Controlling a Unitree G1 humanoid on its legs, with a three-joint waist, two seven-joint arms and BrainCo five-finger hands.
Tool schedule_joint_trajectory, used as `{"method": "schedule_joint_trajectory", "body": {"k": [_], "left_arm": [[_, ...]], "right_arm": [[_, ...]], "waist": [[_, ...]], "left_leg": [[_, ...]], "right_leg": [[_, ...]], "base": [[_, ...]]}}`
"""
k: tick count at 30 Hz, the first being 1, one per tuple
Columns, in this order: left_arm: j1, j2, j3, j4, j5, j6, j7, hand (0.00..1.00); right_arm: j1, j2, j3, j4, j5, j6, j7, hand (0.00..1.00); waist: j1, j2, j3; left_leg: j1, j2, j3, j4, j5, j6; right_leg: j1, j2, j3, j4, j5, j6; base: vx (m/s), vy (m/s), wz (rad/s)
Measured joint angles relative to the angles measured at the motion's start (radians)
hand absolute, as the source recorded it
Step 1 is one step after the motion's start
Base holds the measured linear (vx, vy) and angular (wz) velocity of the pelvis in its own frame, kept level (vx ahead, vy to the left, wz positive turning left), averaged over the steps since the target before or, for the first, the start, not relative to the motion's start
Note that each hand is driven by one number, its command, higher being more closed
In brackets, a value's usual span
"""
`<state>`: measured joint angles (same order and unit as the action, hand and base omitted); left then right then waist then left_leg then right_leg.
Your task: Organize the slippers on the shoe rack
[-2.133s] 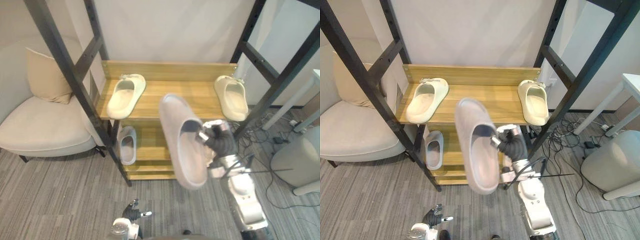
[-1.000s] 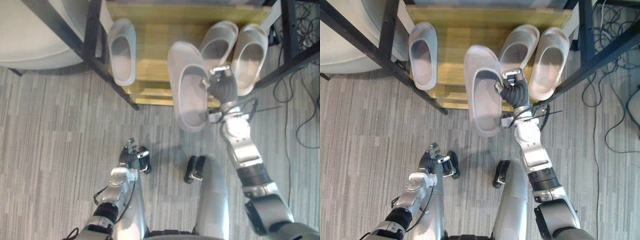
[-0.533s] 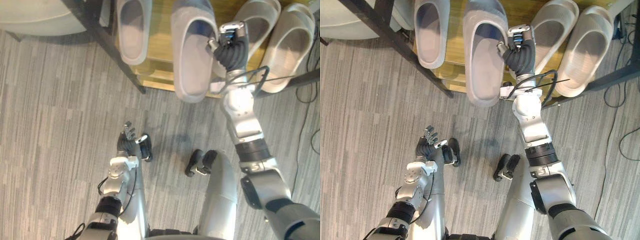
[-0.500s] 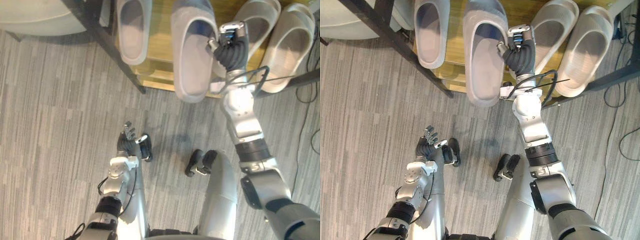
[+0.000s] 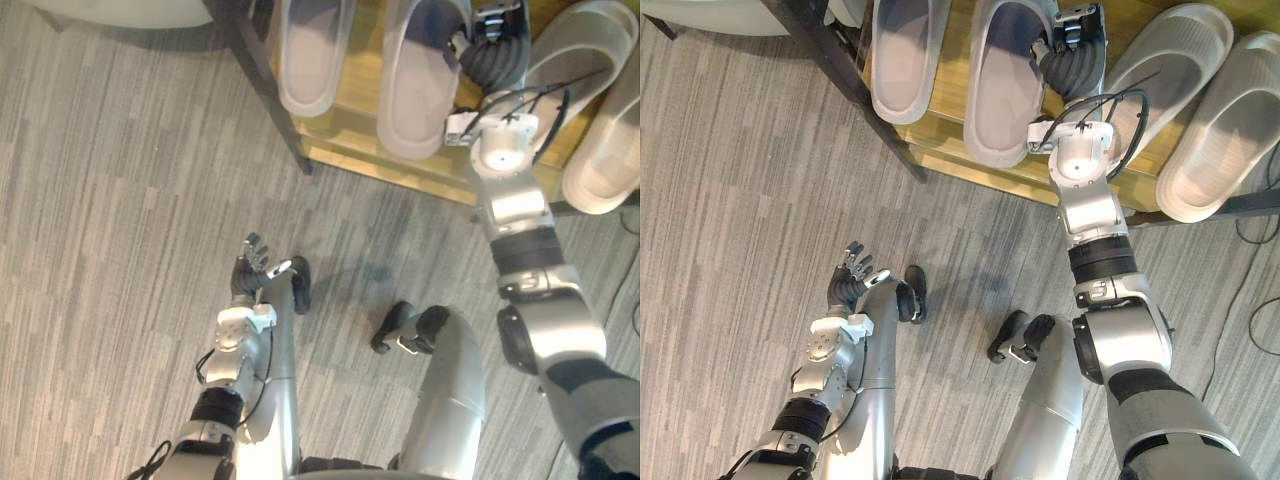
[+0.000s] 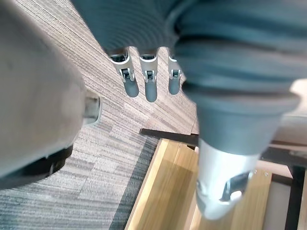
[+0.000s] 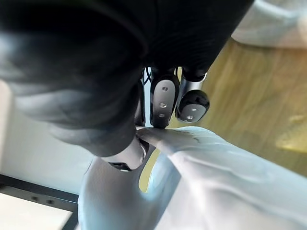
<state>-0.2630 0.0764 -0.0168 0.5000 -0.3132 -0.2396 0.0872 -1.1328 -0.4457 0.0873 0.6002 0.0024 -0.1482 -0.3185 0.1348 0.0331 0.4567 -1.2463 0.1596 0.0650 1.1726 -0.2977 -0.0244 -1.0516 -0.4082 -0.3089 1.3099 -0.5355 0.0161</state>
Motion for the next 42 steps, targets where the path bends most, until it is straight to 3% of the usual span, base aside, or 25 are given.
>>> {"method": "schedule_joint_trajectory", "body": {"k": [1,16,30,36,42], "left_arm": [[-0.002,0.006,0.0,0.0,-0.004,-0.002,0.0,0.0],[0.001,0.026,-0.001,0.051,-0.024,0.006,0.01,0.0],[0.008,0.029,0.013,0.083,-0.023,0.013,0.011,0.0],[0.036,0.033,0.031,0.103,-0.021,0.031,0.012,0.0],[0.059,0.033,0.031,0.102,-0.021,0.038,0.009,0.0]], "right_arm": [[-0.016,-0.005,0.002,0.022,0.0,0.002,-0.002,0.0],[-0.06,-0.026,0.004,0.076,0.02,0.003,-0.056,0.0],[0.07,-0.014,-0.051,-0.119,0.003,-0.001,-0.083,0.0],[0.182,0.074,-0.087,-0.196,0.002,-0.008,-0.088,0.0],[0.245,0.165,-0.091,-0.191,0.159,-0.018,-0.028,0.0]], "waist": [[0.0,0.0,0.0],[0.022,-0.003,-0.005],[0.017,-0.009,-0.02],[0.008,-0.026,-0.04],[-0.001,-0.031,-0.063]], "left_leg": [[-0.007,-0.004,-0.005,0.001,0.003,0.0],[-0.042,-0.031,-0.031,-0.001,0.017,-0.01],[-0.006,-0.013,-0.009,-0.019,0.02,-0.009],[0.046,0.002,0.006,-0.042,0.02,-0.009],[0.067,0.005,0.006,-0.051,0.02,-0.01]], "right_leg": [[-0.001,-0.006,-0.007,0.003,-0.002,-0.002],[-0.008,-0.033,-0.043,0.019,-0.021,-0.009],[0.003,-0.022,-0.026,0.006,-0.016,-0.015],[0.043,-0.008,-0.022,-0.019,-0.013,-0.018],[0.066,-0.004,-0.028,-0.03,-0.01,-0.018]], "base": [[0.02,0.0,0.18],[0.01,-0.004,0.08],[0.01,-0.004,-0.03],[0.02,-0.016,-0.06],[0.0,-0.001,-0.01]]}}
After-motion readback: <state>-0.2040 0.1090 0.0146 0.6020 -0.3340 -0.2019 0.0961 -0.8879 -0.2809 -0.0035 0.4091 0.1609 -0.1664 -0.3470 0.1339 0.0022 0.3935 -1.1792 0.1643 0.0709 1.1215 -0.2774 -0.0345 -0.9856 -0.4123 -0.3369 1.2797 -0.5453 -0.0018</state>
